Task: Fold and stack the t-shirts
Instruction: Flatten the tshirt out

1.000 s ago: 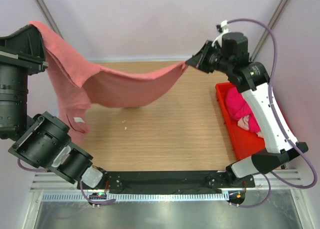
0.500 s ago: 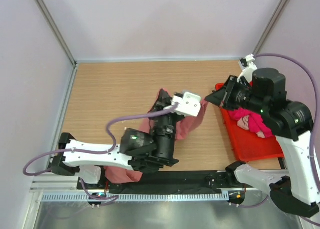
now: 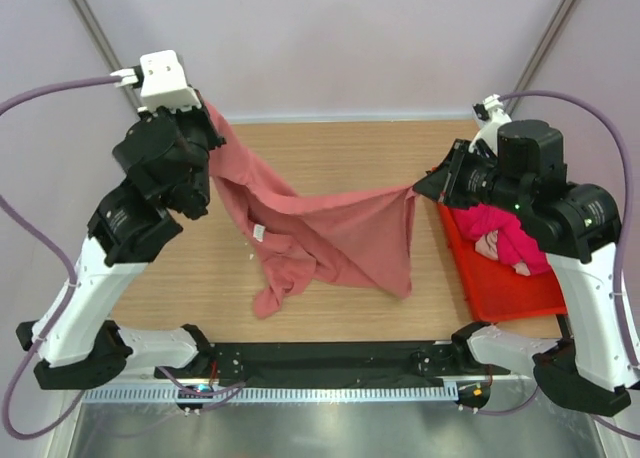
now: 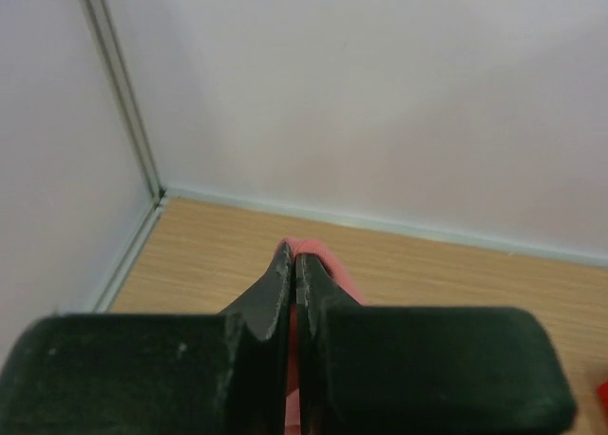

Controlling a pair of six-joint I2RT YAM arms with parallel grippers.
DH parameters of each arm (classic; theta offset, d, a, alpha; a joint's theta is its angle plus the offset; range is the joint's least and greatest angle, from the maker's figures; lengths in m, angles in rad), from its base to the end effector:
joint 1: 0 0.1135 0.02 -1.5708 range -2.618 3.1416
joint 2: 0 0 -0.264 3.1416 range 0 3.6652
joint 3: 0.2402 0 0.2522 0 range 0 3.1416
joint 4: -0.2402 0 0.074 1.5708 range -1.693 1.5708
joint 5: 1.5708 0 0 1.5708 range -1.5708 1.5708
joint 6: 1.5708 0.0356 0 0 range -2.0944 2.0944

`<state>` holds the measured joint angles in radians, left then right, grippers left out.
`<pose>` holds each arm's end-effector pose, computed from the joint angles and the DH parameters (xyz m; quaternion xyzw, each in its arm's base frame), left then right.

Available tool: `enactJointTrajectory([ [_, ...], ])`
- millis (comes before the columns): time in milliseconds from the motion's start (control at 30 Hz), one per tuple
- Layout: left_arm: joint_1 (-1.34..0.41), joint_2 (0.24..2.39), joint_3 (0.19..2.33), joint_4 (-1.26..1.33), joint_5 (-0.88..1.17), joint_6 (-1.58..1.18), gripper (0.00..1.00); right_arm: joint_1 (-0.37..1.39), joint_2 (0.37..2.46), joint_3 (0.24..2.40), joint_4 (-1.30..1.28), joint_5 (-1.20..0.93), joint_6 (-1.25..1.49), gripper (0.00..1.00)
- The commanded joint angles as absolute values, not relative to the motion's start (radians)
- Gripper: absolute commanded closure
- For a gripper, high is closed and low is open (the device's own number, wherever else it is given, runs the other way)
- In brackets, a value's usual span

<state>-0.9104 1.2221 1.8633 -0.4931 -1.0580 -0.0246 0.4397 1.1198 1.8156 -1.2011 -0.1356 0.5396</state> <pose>0.1353 -0.1237 0.5697 -0.1038 0.6731 -0.0006 0.7323 0.1338 0.0683 0.5013 0.0086 0.8601 0.2898 0.4197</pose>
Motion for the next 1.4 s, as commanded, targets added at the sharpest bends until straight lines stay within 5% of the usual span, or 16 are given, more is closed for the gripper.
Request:
enactJointTrajectory([
  [0, -0.712, 1.276, 1.864, -0.706, -0.748, -0.193, 1.0, 0.442, 1.159, 1.882, -1.148, -0.097, 0.488, 0.99],
  [233, -0.35, 1.262, 2.029, -0.798, -0.482, -0.24, 1.0, 0.443, 1.245, 1.943, -0.918, -0.005, 0.48, 0.99],
  [433, -0.347, 1.269, 2.281, -0.807, -0.456, -0.092, 1.0, 0.443, 1.256, 2.005, -0.723, -0.093, 0.417, 0.99],
  [967, -0.353, 1.132, 2.448, -0.67, -0.374, -0.041, 1.0, 0.442, 1.315, 2.44, -0.796, -0.118, 0.328, 0.99],
  [1367, -0.42, 1.114, 2.534, -0.684, -0.417, -0.055, 1.0, 0.443, 1.241, 2.402, -0.733, -0.163, 0.454, 0.99],
])
